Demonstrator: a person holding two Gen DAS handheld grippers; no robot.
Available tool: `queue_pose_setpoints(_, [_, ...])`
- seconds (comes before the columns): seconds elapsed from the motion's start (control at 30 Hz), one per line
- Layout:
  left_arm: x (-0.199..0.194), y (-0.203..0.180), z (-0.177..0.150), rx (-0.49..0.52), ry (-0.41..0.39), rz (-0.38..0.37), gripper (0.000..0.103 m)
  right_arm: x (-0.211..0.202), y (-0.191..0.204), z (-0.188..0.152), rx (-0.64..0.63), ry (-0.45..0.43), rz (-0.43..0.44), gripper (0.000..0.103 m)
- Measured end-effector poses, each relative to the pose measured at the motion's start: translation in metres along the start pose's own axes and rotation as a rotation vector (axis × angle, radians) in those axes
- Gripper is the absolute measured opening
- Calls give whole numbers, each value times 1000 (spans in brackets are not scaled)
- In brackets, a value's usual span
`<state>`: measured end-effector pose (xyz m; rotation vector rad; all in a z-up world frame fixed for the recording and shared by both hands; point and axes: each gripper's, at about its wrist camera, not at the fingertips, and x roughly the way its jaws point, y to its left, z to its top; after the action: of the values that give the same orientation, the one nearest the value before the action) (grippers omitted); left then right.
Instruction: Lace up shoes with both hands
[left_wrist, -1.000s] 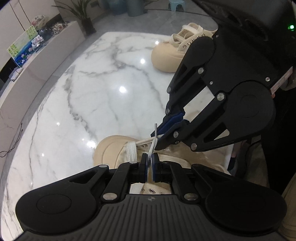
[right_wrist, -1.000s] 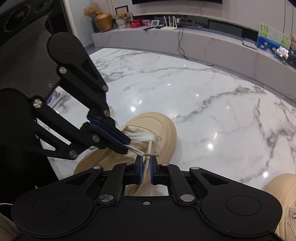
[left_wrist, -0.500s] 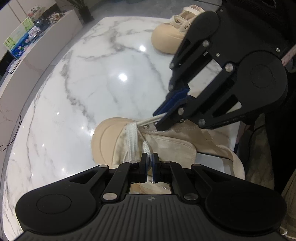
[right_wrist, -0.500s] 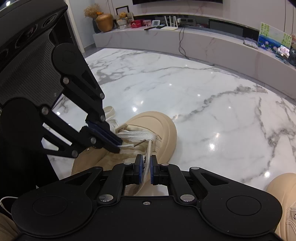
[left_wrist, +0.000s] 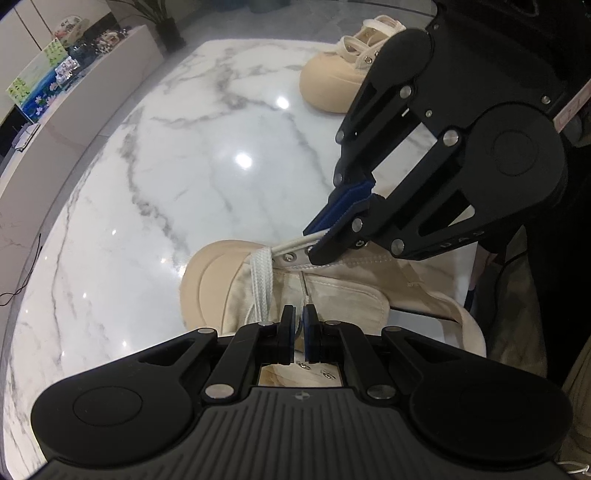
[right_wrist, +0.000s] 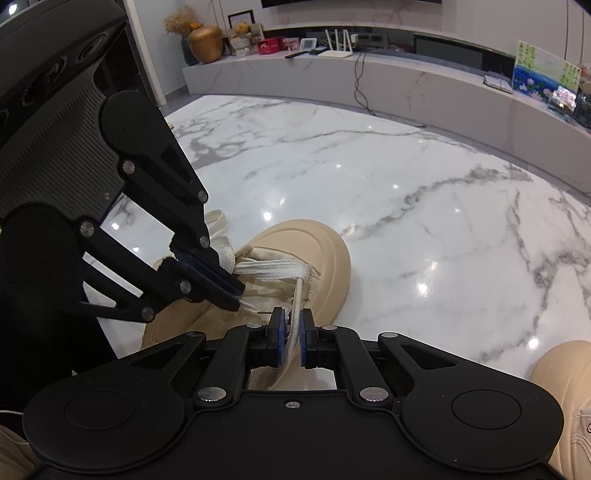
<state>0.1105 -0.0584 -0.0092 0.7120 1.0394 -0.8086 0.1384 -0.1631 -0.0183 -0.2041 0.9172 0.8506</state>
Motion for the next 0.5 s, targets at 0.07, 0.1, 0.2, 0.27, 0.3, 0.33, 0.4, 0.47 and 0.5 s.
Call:
queue_pose_setpoints(0.07, [-2, 0, 0, -2, -6, 1, 3, 0, 0, 0, -1, 1, -1, 6])
queue_pose_setpoints(0.1, [-2, 0, 0, -2, -6, 2, 3, 0, 0, 0, -3, 2, -1, 6])
queue_pose_setpoints(0.2, [1, 0, 0, 2, -2, 7, 4, 0, 1, 0, -6, 3, -4, 6])
queue_pose_setpoints(0.27, [3, 0, 1, 6, 0, 9, 9, 0, 1, 0, -8, 3, -6, 6])
queue_pose_setpoints(0.3, [4, -1, 1, 11, -1, 9, 12, 0, 2, 0, -8, 4, -7, 6])
queue_pose_setpoints(0.33, [4, -1, 0, 19, -1, 11, 20, 0, 2, 0, -8, 4, -7, 6])
queue_pose_setpoints(0.4, [5, -4, 0, 37, 2, 14, 25, 0, 2, 0, -9, 5, -6, 6])
queue_pose_setpoints(0.47, [6, -5, 0, 45, 4, 12, 26, 1, 2, 1, -11, 6, -6, 6])
queue_pose_setpoints(0.5, [7, -5, 0, 47, 4, 11, 26, 1, 2, 1, -11, 6, -5, 6])
